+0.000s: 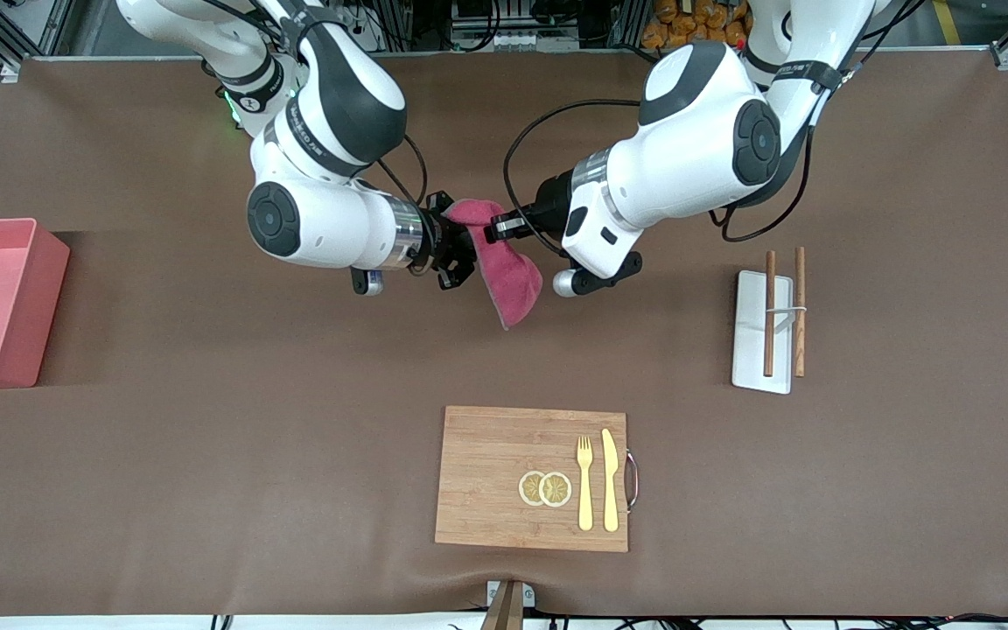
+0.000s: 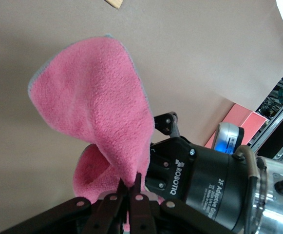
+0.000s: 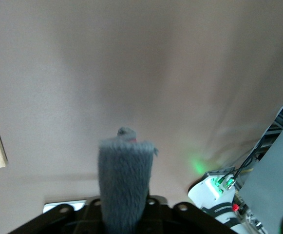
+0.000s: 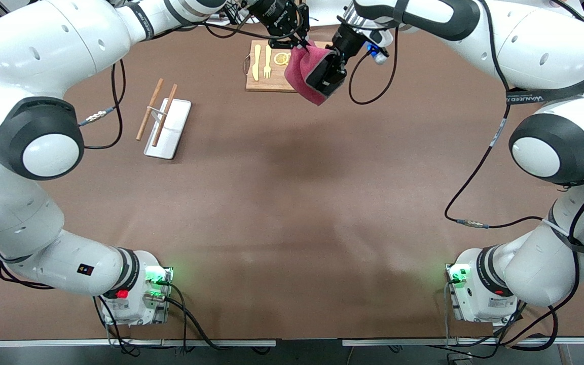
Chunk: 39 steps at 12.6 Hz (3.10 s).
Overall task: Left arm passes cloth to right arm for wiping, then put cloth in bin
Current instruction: 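Grasp the cloth with the right gripper and release it from the left gripper, then carry the cloth toward the pink bin while the left gripper withdraws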
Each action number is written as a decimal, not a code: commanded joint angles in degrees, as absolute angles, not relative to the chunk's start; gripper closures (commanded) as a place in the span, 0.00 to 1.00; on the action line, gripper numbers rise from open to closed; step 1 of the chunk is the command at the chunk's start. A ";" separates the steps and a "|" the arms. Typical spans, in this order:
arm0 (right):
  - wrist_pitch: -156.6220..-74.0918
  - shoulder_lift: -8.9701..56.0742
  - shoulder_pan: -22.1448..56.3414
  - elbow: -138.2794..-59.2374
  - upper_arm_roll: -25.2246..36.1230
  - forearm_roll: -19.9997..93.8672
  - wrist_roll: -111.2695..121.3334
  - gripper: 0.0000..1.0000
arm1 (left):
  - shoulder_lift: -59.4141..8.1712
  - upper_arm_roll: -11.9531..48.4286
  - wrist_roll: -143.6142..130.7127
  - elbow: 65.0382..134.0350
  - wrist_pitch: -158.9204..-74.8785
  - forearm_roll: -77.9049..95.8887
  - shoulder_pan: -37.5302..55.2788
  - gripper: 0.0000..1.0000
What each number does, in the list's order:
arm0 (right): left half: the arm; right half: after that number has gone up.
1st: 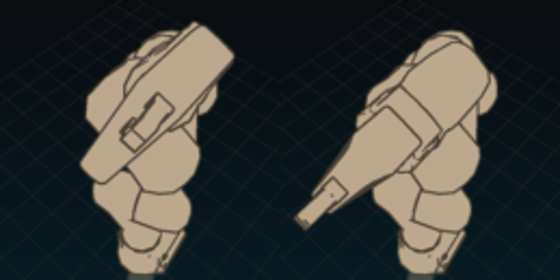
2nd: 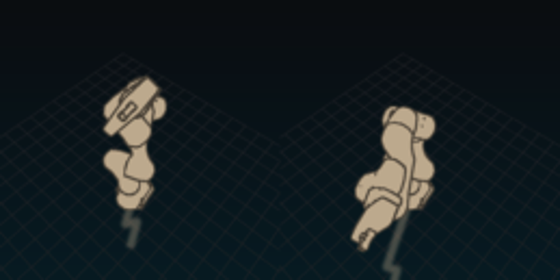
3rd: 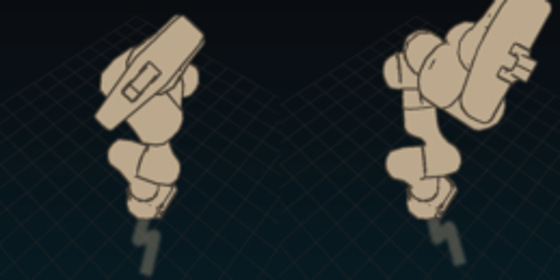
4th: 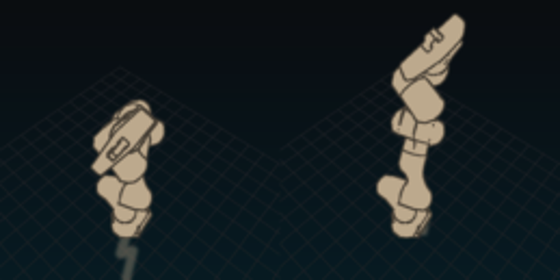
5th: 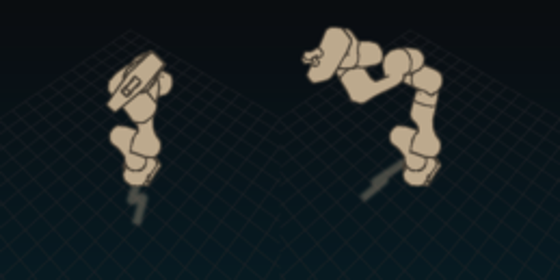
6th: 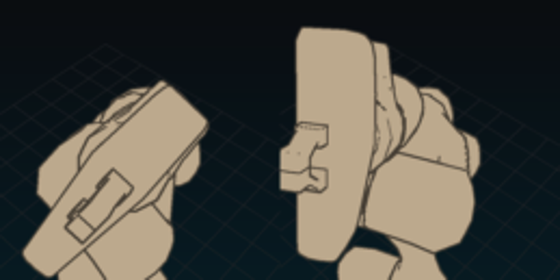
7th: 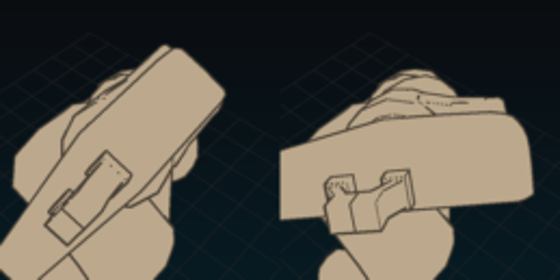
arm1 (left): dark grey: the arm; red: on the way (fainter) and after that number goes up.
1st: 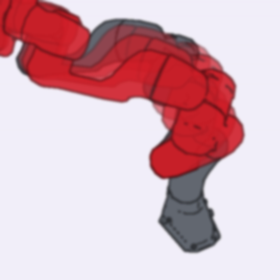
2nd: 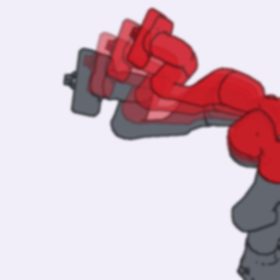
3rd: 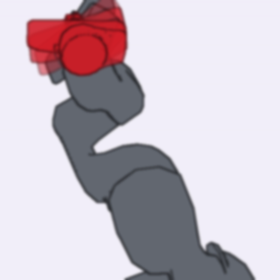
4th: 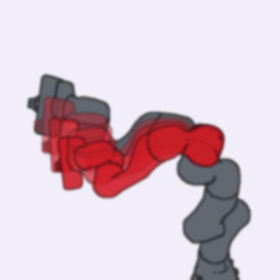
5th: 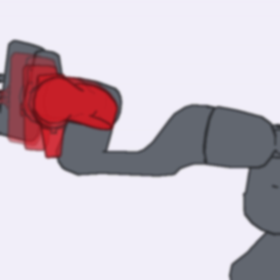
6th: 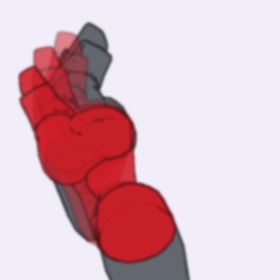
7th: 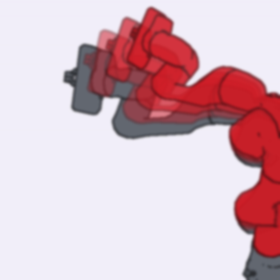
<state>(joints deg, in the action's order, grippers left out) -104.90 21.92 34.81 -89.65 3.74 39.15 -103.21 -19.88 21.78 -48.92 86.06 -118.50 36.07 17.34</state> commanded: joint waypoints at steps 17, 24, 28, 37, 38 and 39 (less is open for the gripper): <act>-121.01 20.30 33.40 -108.88 3.60 -1.29 -65.15 1.00 | -13.72 21.45 -42.75 85.52 -99.07 0.44 2.39 0.00; -121.82 16.36 15.41 -114.43 4.04 -3.08 -29.94 1.00 | -6.69 9.97 -16.21 86.57 -88.26 1.32 -0.54 0.00; -122.86 16.26 3.03 -114.17 8.69 -4.31 1.67 1.00 | -0.63 -2.53 -2.49 88.95 -86.23 1.23 6.32 0.00; -125.24 18.81 -11.78 -106.95 8.96 -9.32 37.55 1.00 | 2.64 -0.97 7.01 88.33 -82.45 -3.25 8.97 0.00; -125.33 18.98 -9.78 -108.35 8.88 -9.49 32.48 1.00 | 2.72 -0.97 7.64 88.24 -81.66 -3.25 8.88 0.00; -125.42 19.16 -8.19 -109.41 8.88 -9.49 29.04 1.00 | 3.42 -1.05 7.65 88.24 -81.48 -3.16 8.79 0.00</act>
<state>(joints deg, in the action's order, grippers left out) -125.24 18.64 -11.01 -107.69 9.25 -7.60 35.46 1.36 -1.36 5.98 87.29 -82.47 -1.42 9.01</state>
